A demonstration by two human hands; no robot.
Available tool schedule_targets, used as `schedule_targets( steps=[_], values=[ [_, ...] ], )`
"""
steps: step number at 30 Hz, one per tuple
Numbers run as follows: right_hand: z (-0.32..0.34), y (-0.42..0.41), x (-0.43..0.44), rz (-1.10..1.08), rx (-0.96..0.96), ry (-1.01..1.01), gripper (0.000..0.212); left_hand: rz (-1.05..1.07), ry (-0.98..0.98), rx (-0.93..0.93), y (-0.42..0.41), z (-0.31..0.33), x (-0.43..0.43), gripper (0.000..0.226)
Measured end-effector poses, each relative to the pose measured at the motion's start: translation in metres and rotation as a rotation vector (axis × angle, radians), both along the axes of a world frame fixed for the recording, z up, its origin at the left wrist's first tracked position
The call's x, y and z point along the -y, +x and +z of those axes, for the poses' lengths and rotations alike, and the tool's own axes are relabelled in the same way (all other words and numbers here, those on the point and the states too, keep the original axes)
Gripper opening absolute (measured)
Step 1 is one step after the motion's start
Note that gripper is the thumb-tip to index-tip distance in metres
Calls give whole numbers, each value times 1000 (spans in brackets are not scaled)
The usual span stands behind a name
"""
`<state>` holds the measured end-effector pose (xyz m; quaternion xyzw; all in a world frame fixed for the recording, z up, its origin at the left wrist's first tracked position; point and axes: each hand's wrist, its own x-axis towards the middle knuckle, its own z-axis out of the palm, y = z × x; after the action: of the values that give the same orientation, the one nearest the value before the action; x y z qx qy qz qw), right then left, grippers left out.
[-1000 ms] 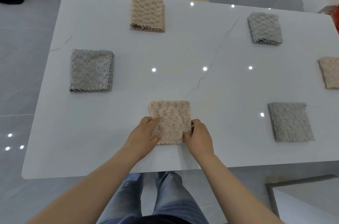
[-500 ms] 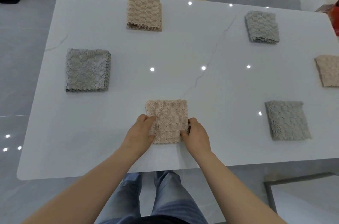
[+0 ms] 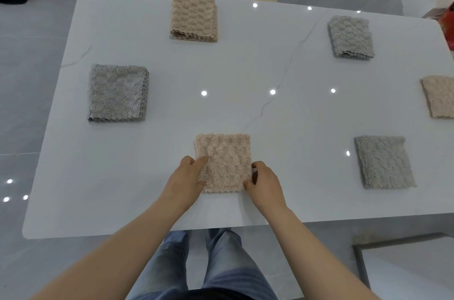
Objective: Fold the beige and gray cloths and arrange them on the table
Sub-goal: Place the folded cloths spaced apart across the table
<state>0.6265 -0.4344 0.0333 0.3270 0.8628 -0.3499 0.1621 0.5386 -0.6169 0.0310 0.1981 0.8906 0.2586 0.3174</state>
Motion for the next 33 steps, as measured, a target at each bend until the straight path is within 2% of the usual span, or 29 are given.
schedule_targets(
  steps=[6, 10, 14, 18, 25, 33],
  values=[
    [4, 1, 3, -7, 7, 15, 18, -10, -39, 19, 0, 4, -2, 62],
    [15, -1, 3, 14, -2, 38, 22, -2, -43, -55, 2, 15, -1, 58],
    [32, -2, 0, 136, -73, 142, 32, -8, -43, -167, 4, 31, -3, 57],
    [43, -7, -1, 296, -147, 220, 27, -14, -66, -227, 6, 43, -4, 52],
    [53, -26, 6, 528, -101, 279, 22, 44, -91, -247, 9, 52, 6, 44],
    [67, -39, 66, 590, -48, 324, 25, -53, -162, -229, -4, 63, 65, 35]
  ],
)
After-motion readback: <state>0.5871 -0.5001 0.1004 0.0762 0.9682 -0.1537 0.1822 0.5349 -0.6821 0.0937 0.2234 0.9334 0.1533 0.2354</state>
